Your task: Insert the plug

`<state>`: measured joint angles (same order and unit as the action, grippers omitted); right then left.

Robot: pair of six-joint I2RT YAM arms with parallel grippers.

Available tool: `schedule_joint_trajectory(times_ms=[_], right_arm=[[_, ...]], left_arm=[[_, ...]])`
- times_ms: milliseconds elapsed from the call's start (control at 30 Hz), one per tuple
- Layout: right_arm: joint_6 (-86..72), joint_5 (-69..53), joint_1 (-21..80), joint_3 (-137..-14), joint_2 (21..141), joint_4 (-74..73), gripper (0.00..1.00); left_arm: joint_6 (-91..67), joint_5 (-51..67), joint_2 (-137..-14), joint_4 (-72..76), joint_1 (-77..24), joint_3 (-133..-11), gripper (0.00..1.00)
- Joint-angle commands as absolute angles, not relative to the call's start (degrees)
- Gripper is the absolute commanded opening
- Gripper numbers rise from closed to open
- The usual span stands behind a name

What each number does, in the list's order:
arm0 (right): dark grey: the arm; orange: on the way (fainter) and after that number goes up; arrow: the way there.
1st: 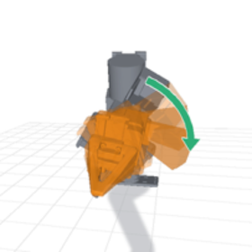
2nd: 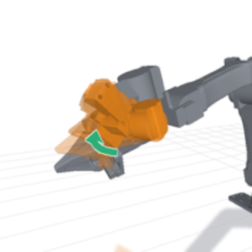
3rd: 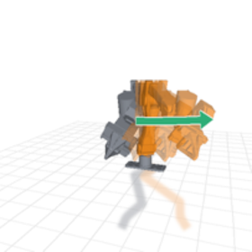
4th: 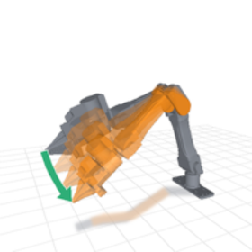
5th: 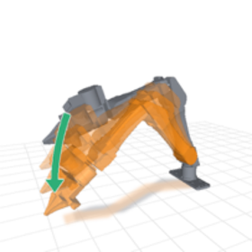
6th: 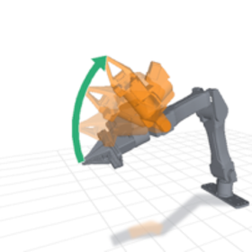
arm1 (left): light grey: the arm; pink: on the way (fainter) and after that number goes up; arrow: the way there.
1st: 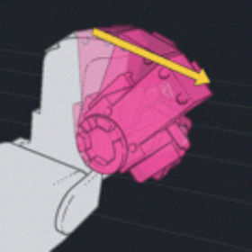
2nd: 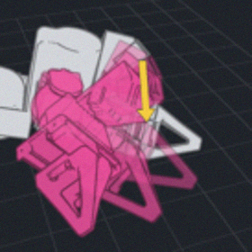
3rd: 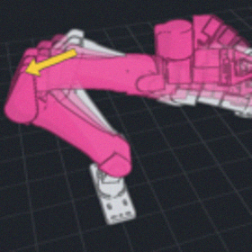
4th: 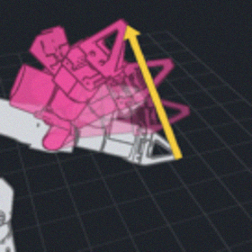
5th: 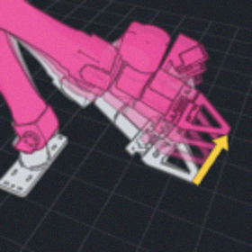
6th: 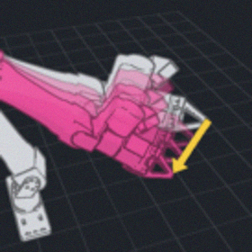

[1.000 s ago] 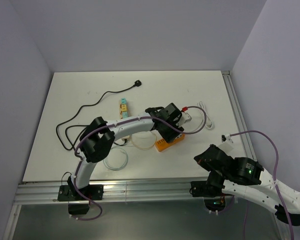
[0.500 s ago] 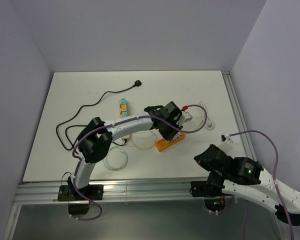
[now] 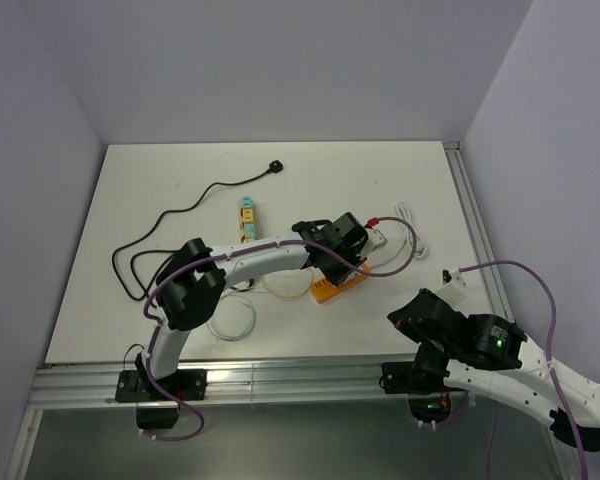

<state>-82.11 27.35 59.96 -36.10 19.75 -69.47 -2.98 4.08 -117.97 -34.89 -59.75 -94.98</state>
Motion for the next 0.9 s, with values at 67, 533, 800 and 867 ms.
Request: schedule_joint_trajectory(times_ms=[67, 533, 800, 867], right_arm=[[-81.83, 28.04, 59.85, -36.56, 20.04, -67.42, 0.0], [-76.2, 25.31, 59.94, -35.86, 19.34, -61.97, 0.02], [-75.24, 24.44, 59.85, -35.6, 18.37, -61.97, 0.11], [-74.62, 24.17, 59.85, -35.25, 17.84, -61.09, 0.15]], left_arm=[[-4.31, 1.23, -118.38, -34.45, -61.08, -92.81, 0.0], [-5.36, -1.58, -116.81, -32.52, -61.61, -90.44, 0.5], [-7.12, -4.74, -110.32, -28.13, -61.35, -87.37, 0.67], [-7.82, -5.1, -108.55, -26.55, -61.26, -86.66, 0.68]])
